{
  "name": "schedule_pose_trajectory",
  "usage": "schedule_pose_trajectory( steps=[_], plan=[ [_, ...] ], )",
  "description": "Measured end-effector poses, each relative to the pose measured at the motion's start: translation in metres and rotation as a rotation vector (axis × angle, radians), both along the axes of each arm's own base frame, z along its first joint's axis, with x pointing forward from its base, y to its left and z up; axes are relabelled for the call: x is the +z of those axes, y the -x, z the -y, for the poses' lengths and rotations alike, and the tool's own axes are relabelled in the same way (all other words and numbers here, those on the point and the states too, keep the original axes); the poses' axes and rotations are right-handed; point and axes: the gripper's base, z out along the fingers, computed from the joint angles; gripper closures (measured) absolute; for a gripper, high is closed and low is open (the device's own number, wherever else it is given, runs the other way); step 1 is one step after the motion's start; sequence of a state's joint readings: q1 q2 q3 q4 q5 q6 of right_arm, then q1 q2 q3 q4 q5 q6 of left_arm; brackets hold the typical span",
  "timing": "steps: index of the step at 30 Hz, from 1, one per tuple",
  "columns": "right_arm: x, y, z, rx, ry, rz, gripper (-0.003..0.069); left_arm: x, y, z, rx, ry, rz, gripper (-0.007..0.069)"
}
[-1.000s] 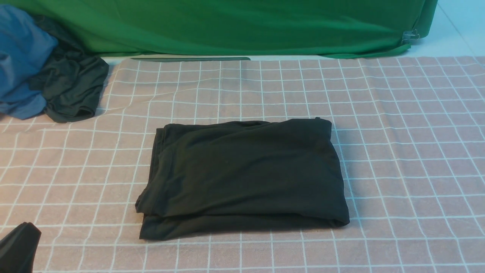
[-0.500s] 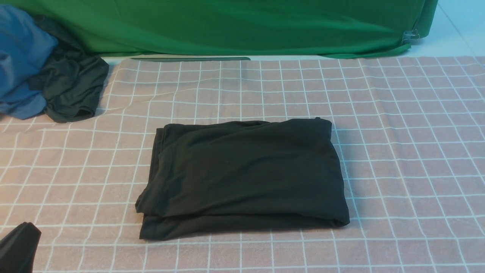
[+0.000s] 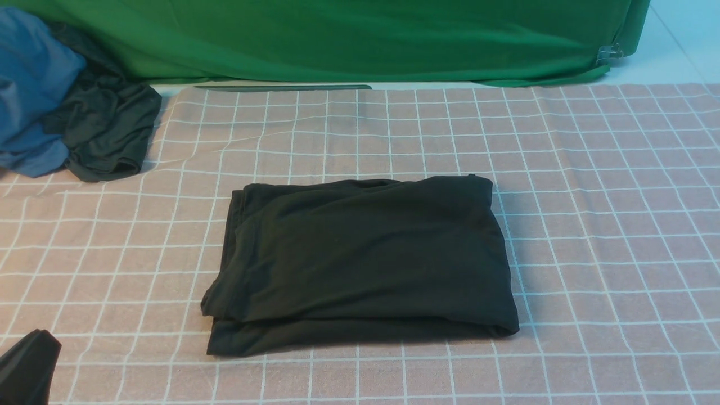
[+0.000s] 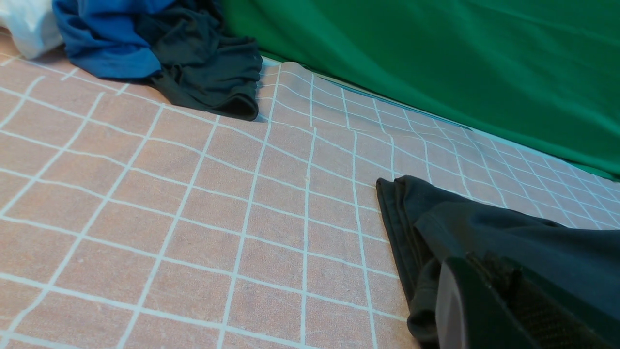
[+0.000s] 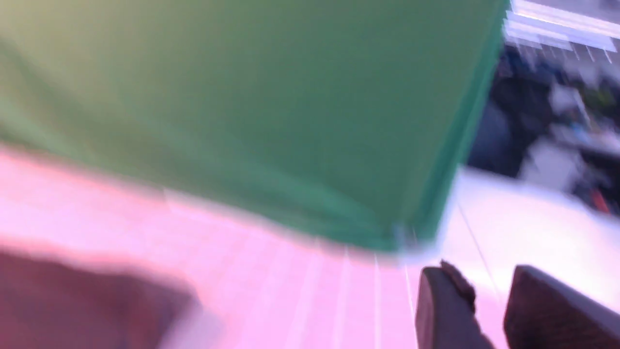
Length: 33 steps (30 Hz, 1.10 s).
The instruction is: Fold a long-sleeved shirt over a pink coffee tablecloth.
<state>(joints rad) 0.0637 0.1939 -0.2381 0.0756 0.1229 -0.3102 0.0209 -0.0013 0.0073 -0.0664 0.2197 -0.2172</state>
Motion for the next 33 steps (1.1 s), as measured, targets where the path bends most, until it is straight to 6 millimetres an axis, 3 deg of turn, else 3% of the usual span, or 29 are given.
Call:
schedule_pose_trajectory(
  steps=[4,7,33],
  plan=[
    [-0.058,0.000,0.004,-0.059,0.017,-0.139,0.0422,0.000,0.000,0.000,0.000,0.000,0.000,0.0597],
    [-0.080,0.006,0.004,-0.067,0.022,-0.194,0.0422,0.000,0.000,0.000,0.000,0.000,-0.001,0.0597],
    [-0.084,0.011,0.004,-0.064,0.007,-0.197,0.0422,0.000,0.000,0.000,-0.006,-0.040,0.000,0.0597]
  ],
)
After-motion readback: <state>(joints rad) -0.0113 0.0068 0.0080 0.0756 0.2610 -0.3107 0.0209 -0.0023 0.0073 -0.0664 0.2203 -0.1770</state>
